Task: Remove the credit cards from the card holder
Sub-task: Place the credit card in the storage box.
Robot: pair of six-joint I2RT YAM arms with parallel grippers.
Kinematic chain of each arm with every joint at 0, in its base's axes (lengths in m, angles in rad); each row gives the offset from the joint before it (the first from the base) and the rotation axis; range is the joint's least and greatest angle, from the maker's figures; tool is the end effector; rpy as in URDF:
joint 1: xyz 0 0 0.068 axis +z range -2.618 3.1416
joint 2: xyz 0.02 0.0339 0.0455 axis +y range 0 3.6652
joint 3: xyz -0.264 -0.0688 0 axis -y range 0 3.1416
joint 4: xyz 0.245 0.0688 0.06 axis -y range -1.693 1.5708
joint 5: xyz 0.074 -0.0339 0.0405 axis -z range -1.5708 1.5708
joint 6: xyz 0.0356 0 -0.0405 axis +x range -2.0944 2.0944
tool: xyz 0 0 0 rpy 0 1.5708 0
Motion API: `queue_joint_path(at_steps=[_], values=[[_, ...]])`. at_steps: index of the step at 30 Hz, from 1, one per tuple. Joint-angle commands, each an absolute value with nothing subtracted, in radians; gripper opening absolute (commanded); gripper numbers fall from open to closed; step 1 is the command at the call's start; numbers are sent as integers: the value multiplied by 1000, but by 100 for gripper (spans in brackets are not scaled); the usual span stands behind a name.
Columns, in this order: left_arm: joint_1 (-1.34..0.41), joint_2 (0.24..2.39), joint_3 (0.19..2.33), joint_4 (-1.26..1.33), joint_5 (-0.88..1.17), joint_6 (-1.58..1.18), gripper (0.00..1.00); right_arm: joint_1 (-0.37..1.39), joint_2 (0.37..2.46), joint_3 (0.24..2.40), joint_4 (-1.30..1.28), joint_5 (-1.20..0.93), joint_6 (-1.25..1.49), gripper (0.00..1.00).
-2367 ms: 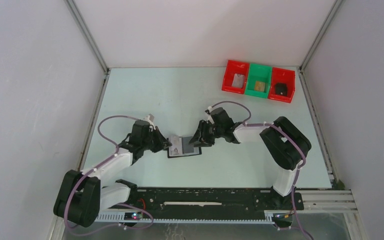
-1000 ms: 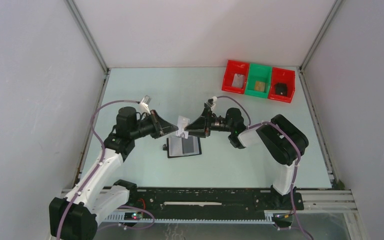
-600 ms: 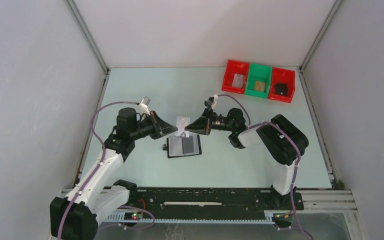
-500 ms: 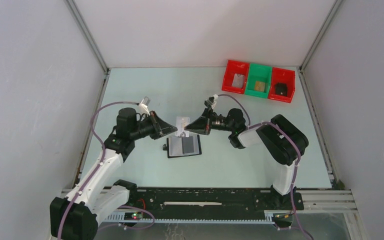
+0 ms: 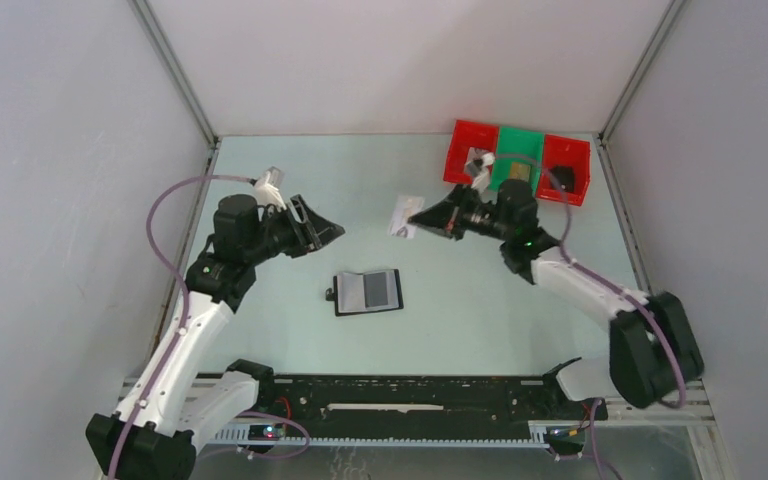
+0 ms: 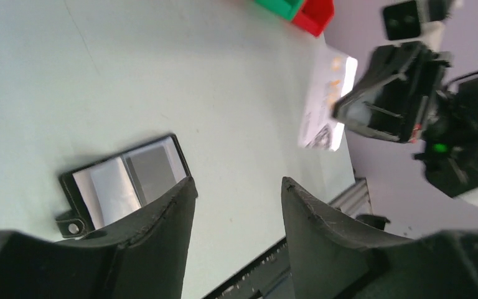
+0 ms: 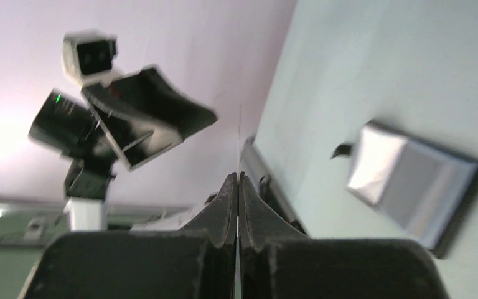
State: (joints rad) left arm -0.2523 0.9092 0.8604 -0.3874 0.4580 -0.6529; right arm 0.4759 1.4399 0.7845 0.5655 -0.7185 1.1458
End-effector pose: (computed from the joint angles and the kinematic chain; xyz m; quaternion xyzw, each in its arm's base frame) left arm 0.1911 -0.0655 0.3250 -0.0439 0.8292 -0.4010 0.3869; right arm 0.2708 0.1659 0.2644 0.0032 0.7306 0.6366 0.2469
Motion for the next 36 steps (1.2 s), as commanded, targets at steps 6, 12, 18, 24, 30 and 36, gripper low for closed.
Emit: queue_joint_path(at_steps=[6,12,18,24,30,36], values=[[-246,932,968,-411,331,-570,60,220,1302,1050,-281,-418,569,0],[-245,963,954,-395,384,-538,60,156,1567,1372,-424,-403,433,0],[-245,962,947,-356,467,-514,61,137,1873,1725,-553,-311,386,0],[-245,979,959,-359,496,-498,61,129,2073,1991,-590,-237,404,0],[-246,1003,960,-386,496,-477,61,101,2265,2174,-594,-236,419,0],[-245,1039,972,-404,497,-470,61,93,2395,2302,-584,-234,412,0]])
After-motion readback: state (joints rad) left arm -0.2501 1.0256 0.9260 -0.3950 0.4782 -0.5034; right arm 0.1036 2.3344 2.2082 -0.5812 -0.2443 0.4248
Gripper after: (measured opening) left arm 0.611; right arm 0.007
